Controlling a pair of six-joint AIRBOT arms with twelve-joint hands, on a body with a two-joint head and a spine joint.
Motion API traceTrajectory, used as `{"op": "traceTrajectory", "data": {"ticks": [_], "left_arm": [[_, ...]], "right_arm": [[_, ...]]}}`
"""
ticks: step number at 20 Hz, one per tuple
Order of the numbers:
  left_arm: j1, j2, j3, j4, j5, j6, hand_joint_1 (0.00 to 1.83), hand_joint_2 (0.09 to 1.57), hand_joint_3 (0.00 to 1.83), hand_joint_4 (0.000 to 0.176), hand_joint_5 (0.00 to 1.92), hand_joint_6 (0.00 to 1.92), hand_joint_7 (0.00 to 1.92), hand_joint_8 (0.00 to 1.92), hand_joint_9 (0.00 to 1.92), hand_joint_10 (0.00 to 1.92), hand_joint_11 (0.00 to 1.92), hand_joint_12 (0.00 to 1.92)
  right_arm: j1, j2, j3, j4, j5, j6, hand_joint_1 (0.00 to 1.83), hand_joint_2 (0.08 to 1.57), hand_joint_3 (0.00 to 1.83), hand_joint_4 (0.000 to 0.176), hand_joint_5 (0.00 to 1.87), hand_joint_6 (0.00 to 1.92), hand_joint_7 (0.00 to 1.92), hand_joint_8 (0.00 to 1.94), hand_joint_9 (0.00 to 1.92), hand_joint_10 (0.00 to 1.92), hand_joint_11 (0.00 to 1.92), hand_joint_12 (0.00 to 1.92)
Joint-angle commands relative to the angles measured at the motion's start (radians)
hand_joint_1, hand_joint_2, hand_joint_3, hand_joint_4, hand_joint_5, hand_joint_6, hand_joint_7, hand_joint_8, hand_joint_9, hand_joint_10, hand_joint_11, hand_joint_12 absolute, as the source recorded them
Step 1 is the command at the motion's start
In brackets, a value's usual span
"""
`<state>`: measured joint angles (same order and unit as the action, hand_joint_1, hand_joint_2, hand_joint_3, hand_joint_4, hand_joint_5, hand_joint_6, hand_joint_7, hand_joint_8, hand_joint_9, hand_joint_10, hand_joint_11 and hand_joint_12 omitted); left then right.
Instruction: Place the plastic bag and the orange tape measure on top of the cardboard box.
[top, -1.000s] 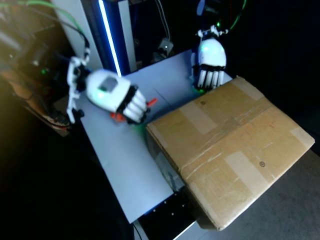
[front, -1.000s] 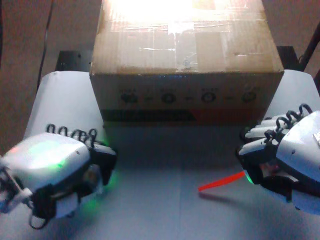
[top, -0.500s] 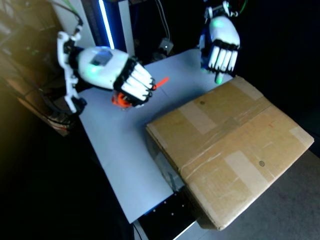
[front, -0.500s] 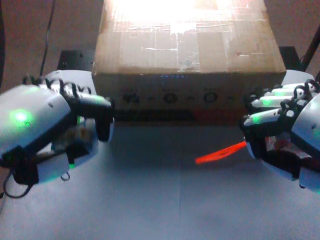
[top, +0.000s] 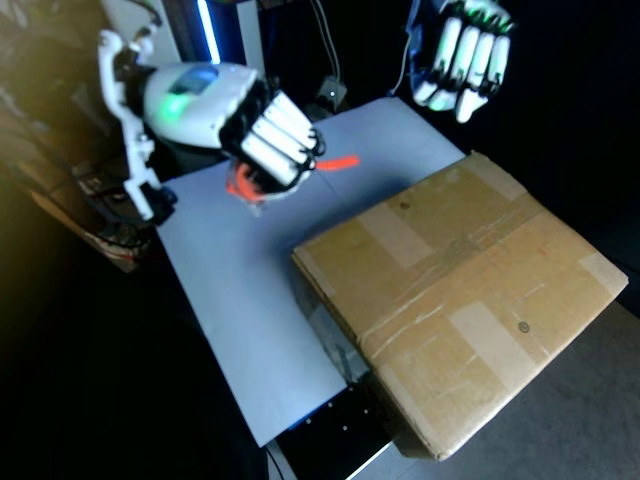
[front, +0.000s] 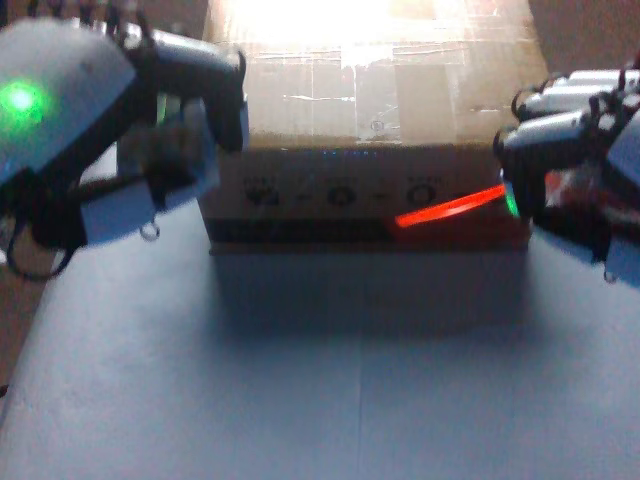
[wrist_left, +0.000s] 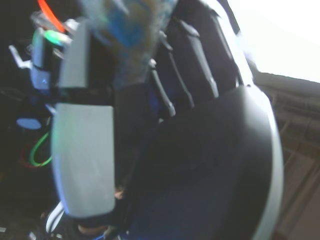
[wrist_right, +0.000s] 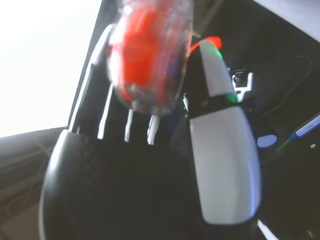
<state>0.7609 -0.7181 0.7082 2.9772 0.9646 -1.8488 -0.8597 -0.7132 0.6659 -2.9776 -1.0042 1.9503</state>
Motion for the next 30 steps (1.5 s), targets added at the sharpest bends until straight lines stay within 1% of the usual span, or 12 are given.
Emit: {"op": "traceTrajectory", "data": {"ticks": [1, 5, 6, 10, 13, 15, 20, 24, 27, 28, 29, 30], "left_arm": [[-0.040, 0.006, -0.004, 0.035, 0.105, 0.036, 1.39, 1.10, 0.00, 0.000, 0.87, 0.95, 1.06, 0.91, 1.03, 1.18, 0.95, 1.50], [-0.183, -0.014, 0.011, 0.035, 0.029, 0.199, 1.27, 1.13, 0.00, 0.000, 0.89, 0.90, 1.01, 1.24, 1.20, 1.29, 1.13, 1.56], [-0.212, -0.033, 0.029, 0.035, 0.006, 0.204, 1.37, 1.15, 0.00, 0.000, 0.80, 1.00, 0.93, 1.18, 0.92, 1.36, 1.03, 1.57], [-0.305, -0.100, 0.096, 0.035, -0.078, 0.221, 1.39, 1.10, 0.00, 0.000, 0.91, 0.97, 1.00, 1.03, 0.97, 1.21, 0.95, 1.53], [-0.396, -0.161, 0.147, 0.035, -0.173, 0.315, 1.37, 1.17, 0.01, 0.000, 0.81, 0.97, 0.84, 1.33, 0.86, 1.43, 0.96, 1.73], [-0.451, -0.208, 0.196, 0.035, -0.238, 0.352, 1.39, 1.13, 0.00, 0.000, 0.89, 0.83, 0.93, 1.23, 0.97, 1.34, 1.05, 1.70], [-0.503, -0.314, 0.329, 0.035, -0.345, 0.345, 1.35, 1.21, 0.00, 0.000, 0.80, 0.99, 0.78, 1.43, 0.71, 1.64, 0.77, 1.89], [-0.522, -0.399, 0.438, -0.008, -0.430, 0.344, 1.36, 1.20, 0.00, 0.000, 0.70, 1.18, 0.82, 1.29, 0.81, 1.48, 0.75, 1.63], [-0.522, -0.451, 0.503, -0.045, -0.482, 0.344, 1.37, 1.17, 0.00, 0.000, 0.77, 1.15, 0.88, 1.22, 0.83, 1.41, 0.74, 1.57], [-0.522, -0.461, 0.514, -0.051, -0.492, 0.344, 1.37, 1.16, 0.00, 0.000, 0.79, 1.17, 0.90, 1.17, 0.83, 1.38, 0.70, 1.61], [-0.521, -0.475, 0.529, -0.056, -0.508, 0.344, 1.37, 1.17, 0.00, 0.000, 0.80, 1.19, 0.88, 1.19, 0.81, 1.41, 0.66, 1.66], [-0.517, -0.486, 0.543, -0.063, -0.520, 0.344, 1.35, 1.21, 0.00, 0.000, 0.73, 1.19, 0.80, 1.38, 0.70, 1.55, 0.55, 1.75]], "right_arm": [[0.034, 0.002, 0.008, -0.034, -0.118, -0.010, 1.33, 1.23, 0.00, 0.000, 0.86, 1.32, 0.70, 1.31, 0.63, 1.49, 1.12, 1.92], [0.166, -0.002, 0.021, -0.034, -0.015, -0.174, 1.33, 1.23, 0.00, 0.000, 0.85, 1.32, 0.68, 1.35, 0.63, 1.49, 1.12, 1.92], [0.182, -0.009, 0.037, -0.034, -0.008, -0.174, 1.33, 1.23, 0.00, 0.000, 0.85, 1.33, 0.67, 1.35, 0.62, 1.48, 1.12, 1.92], [0.261, -0.053, 0.103, -0.034, 0.046, -0.174, 1.33, 1.23, 0.00, 0.000, 0.86, 1.32, 0.69, 1.31, 0.63, 1.49, 1.12, 1.92], [0.353, -0.113, 0.179, -0.034, 0.130, -0.185, 1.33, 1.23, 0.00, 0.000, 0.86, 1.32, 0.69, 1.31, 0.63, 1.49, 1.12, 1.92], [0.407, -0.161, 0.236, -0.034, 0.176, -0.192, 1.33, 1.23, 0.00, 0.000, 0.85, 1.33, 0.67, 1.35, 0.62, 1.48, 1.12, 1.92], [0.530, -0.272, 0.354, -0.034, 0.289, -0.268, 1.33, 1.23, 0.00, 0.000, 0.85, 1.32, 0.68, 1.35, 0.63, 1.49, 1.12, 1.92], [0.578, -0.350, 0.448, -0.034, 0.370, -0.274, 1.33, 1.23, 0.00, 0.000, 0.83, 1.38, 0.73, 1.25, 0.62, 1.50, 1.12, 1.92], [0.586, -0.402, 0.496, -0.034, 0.408, -0.274, 1.42, 1.16, 0.00, 0.000, 1.03, 0.76, 1.00, 1.08, 1.00, 1.18, 0.93, 1.59], [0.586, -0.412, 0.504, -0.034, 0.418, -0.274, 1.50, 1.14, 0.00, 0.000, 1.04, 0.73, 1.01, 1.08, 1.03, 1.14, 0.81, 1.42], [0.586, -0.418, 0.516, -0.034, 0.430, -0.274, 1.41, 1.12, 0.00, 0.000, 1.04, 0.67, 0.99, 1.13, 0.97, 1.23, 0.79, 1.55], [0.585, -0.425, 0.524, -0.034, 0.438, -0.274, 1.50, 1.13, 0.00, 0.000, 0.85, 1.05, 0.90, 1.08, 0.96, 1.11, 0.73, 1.57]]}}
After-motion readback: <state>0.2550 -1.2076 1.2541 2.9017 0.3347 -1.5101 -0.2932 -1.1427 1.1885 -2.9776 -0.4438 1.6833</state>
